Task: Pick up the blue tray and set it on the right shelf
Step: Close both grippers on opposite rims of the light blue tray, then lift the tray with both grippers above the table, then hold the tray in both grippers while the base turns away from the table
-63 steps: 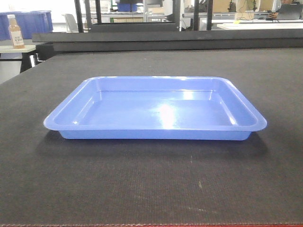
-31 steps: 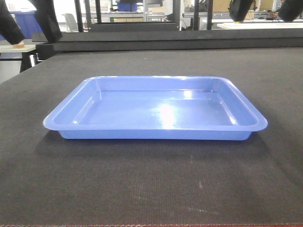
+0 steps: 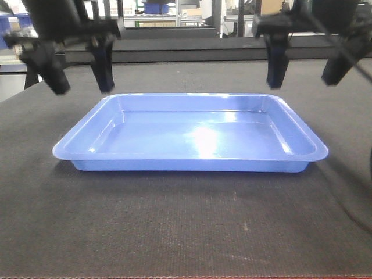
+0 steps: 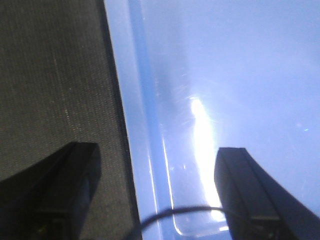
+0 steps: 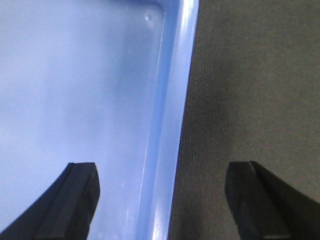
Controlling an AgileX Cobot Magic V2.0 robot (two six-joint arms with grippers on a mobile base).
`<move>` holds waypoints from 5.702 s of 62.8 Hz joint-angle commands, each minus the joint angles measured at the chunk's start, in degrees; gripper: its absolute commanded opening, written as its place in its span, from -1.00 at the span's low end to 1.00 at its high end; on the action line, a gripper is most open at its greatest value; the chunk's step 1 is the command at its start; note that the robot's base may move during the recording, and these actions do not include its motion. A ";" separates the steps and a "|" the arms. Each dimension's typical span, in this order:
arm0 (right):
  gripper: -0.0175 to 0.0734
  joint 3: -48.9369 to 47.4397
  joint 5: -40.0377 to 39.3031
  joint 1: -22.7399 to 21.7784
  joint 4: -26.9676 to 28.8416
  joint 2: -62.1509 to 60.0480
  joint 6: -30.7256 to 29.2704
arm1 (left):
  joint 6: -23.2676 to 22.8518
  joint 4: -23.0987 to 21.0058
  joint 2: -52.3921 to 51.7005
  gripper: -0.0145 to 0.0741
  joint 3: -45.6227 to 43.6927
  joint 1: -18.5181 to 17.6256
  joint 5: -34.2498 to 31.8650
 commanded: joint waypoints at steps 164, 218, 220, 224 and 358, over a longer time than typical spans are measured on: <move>-0.49 0.98 14.93 8.95 -1.32 -35.01 0.25 | -7.22 6.70 -38.43 -0.77 7.03 -7.37 14.81; -0.49 0.98 15.50 8.95 -1.48 -36.62 0.25 | -8.39 6.07 -39.42 -0.78 9.83 -9.71 14.81; -0.49 0.98 15.50 8.95 -1.48 -36.62 0.25 | -8.39 6.07 -39.42 -0.78 9.83 -9.71 14.81; -0.49 0.98 15.50 8.95 -1.48 -36.62 0.25 | -8.39 6.07 -39.42 -0.78 9.83 -9.71 14.81; -0.49 0.98 15.50 8.95 -1.48 -36.57 0.25 | -8.39 2.99 -39.42 -0.78 9.83 -9.71 14.81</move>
